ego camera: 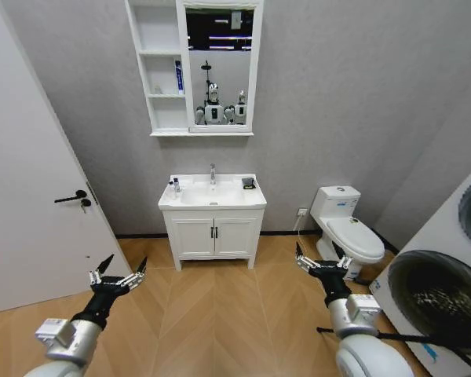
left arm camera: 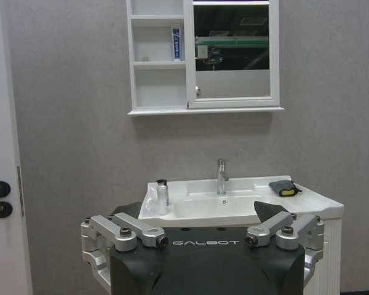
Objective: Move facial cleanser and shampoo from washbasin to cabinet, then wipe washbasin with towel.
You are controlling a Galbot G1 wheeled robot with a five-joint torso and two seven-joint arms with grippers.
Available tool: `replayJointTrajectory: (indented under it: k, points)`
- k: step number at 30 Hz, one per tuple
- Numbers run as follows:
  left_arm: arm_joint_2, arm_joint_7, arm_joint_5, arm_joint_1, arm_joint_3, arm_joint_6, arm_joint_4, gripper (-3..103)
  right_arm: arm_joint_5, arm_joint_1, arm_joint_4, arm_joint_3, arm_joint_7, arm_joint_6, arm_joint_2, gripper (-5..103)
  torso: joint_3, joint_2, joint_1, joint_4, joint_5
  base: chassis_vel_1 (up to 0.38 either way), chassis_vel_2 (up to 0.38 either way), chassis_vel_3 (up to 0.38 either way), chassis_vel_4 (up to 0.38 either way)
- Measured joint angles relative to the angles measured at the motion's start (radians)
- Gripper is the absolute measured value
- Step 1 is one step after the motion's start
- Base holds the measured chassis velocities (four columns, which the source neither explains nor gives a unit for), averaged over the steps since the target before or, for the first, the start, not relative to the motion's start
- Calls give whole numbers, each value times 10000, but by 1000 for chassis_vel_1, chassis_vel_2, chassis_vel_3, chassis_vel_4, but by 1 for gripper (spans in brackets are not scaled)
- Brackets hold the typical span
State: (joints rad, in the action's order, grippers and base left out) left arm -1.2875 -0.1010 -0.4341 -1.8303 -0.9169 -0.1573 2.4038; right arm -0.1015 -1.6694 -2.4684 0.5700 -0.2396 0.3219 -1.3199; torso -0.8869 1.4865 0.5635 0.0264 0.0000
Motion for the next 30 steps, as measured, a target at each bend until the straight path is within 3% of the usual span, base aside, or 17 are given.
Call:
replayJointTrajectory:
  k: [19,30]
  points:
    - [-49,-118,-91,-164,-215,128,-36,100,15,-64,137,-12,11,-160,53,100,2,2,-4,-1,1,-11,11,8,-12]
    - [-262,-174,30,-272,-204,214,9,100,27,-61,197,-13,30,-281,54,100,1,0,0,0,1,-187,164,187,-184]
